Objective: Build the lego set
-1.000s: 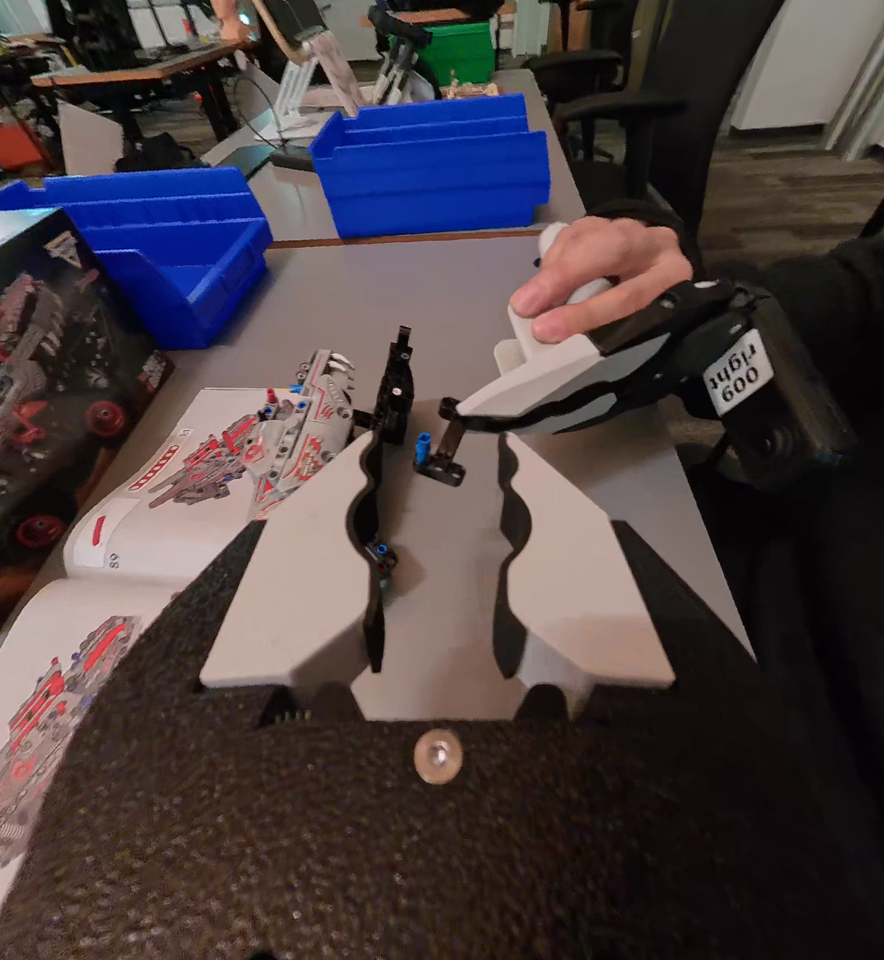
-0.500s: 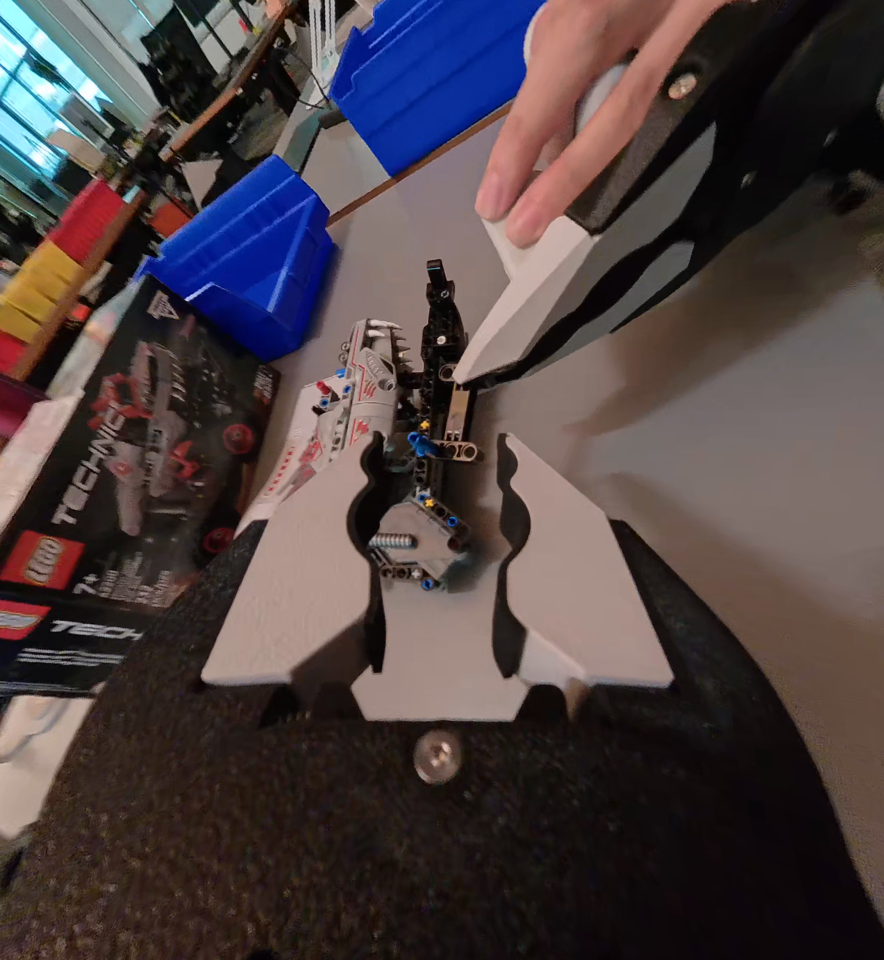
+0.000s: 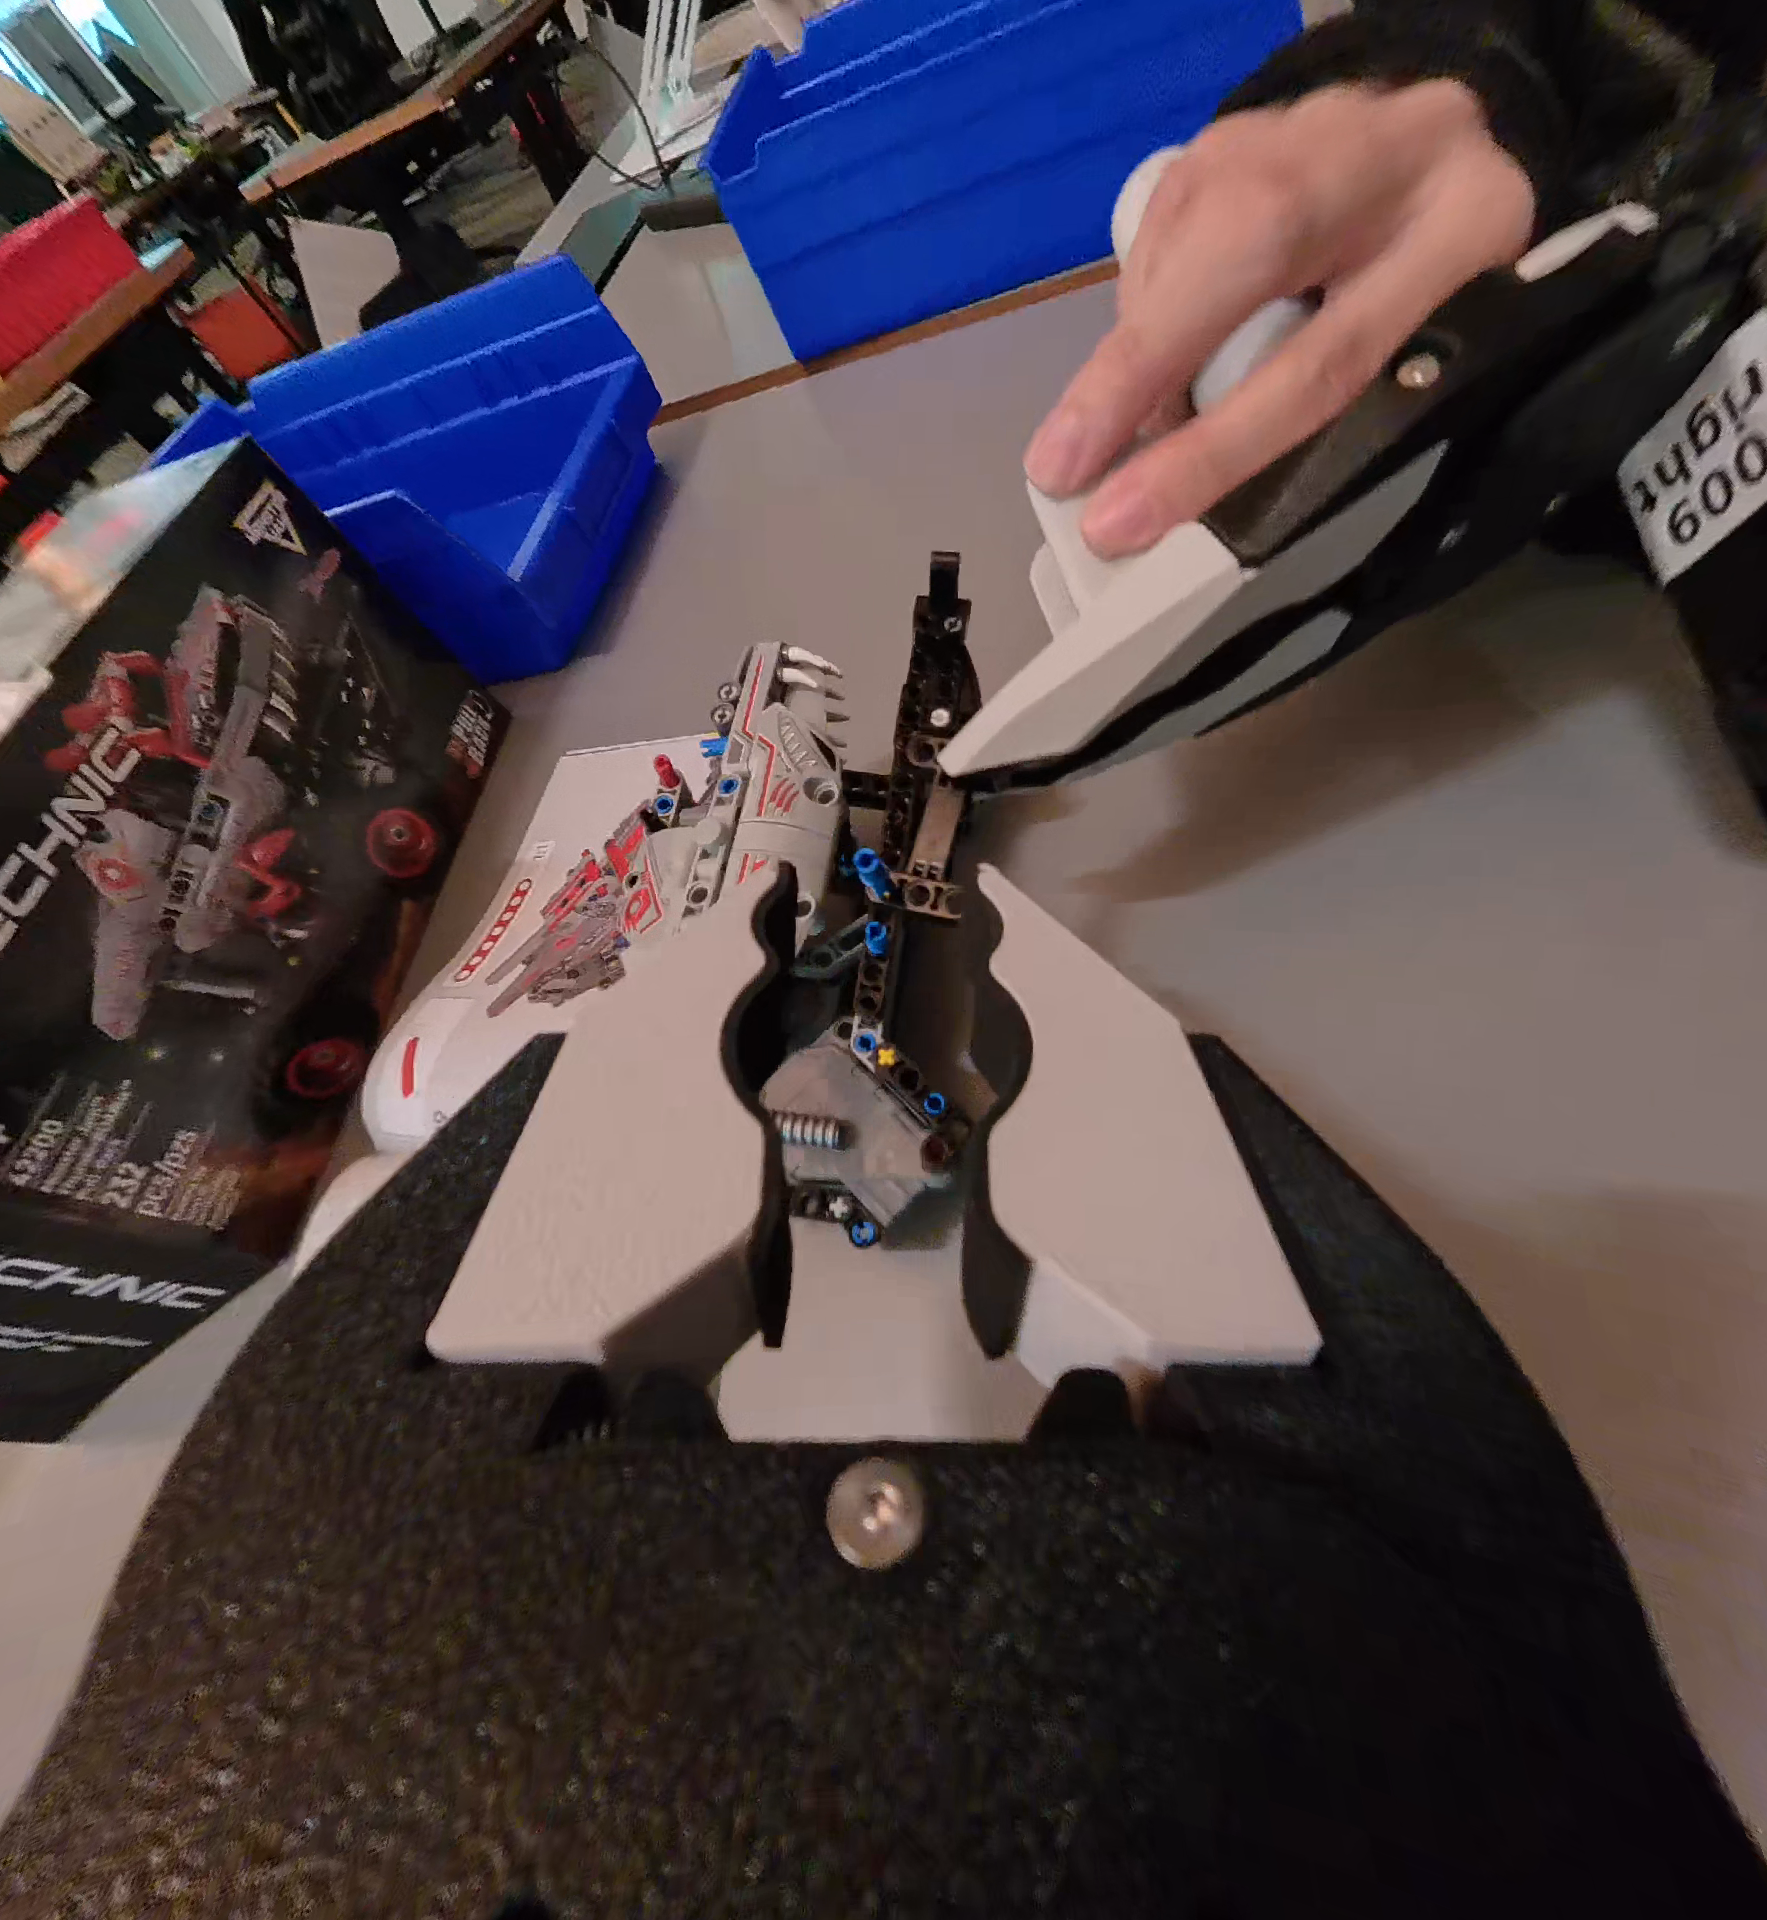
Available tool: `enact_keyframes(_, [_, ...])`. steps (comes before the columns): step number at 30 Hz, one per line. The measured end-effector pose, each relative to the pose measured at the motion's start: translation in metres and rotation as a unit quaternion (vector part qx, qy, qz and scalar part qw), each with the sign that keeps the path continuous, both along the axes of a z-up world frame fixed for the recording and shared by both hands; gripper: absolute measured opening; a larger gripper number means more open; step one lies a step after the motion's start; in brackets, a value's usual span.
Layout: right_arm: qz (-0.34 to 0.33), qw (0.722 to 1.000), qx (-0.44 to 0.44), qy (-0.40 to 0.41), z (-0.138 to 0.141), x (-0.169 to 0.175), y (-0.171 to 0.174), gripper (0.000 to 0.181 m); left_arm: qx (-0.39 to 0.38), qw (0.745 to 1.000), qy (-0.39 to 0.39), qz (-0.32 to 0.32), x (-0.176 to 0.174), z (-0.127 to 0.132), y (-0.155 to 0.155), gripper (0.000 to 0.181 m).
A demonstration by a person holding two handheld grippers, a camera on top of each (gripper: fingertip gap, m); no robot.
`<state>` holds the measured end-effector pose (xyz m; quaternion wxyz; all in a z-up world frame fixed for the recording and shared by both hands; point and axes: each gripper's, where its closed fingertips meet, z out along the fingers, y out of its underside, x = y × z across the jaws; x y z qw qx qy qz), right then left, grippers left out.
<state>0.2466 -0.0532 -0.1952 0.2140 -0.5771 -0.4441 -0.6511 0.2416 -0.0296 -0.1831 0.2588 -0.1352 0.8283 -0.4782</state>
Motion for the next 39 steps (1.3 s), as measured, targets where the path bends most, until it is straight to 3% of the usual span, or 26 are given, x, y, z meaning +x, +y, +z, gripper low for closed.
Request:
enact_keyframes(8, [0.025, 0.999, 0.012, 0.016, -0.007, 0.0, -0.002, 0.006, -0.008, 0.998, 0.049, -0.023, 0.006, -0.011, -0.007, 0.016])
enact_keyframes(11, [0.018, 1.0, 0.012, 0.012, -0.008, 0.006, -0.005, 0.006, -0.005, 0.999, 0.038, -0.014, 0.01, -0.014, -0.007, 0.0])
enact_keyframes(16, [0.031, 0.999, 0.01, 0.031, -0.013, 0.007, -0.003, 0.006, 0.003, 1.0, 0.021, -0.006, 0.014, -0.019, -0.004, 0.0])
enact_keyframes(19, [0.035, 0.999, 0.018, 0.026, -0.01, 0.006, -0.001, 0.006, -0.012, 0.999, 0.038, -0.011, 0.012, -0.021, -0.006, 0.022])
enact_keyframes(25, [0.036, 0.999, 0.021, 0.022, -0.01, 0.005, 0.001, 0.006, -0.035, 0.999, 0.03, -0.01, 0.014, -0.019, -0.008, 0.003])
enact_keyframes(39, [0.015, 0.997, 0.06, 0.038, -0.01, 0.006, -0.004, 0.007, -0.054, 0.998, -0.009, 0.009, 0.009, -0.019, -0.013, 0.003])
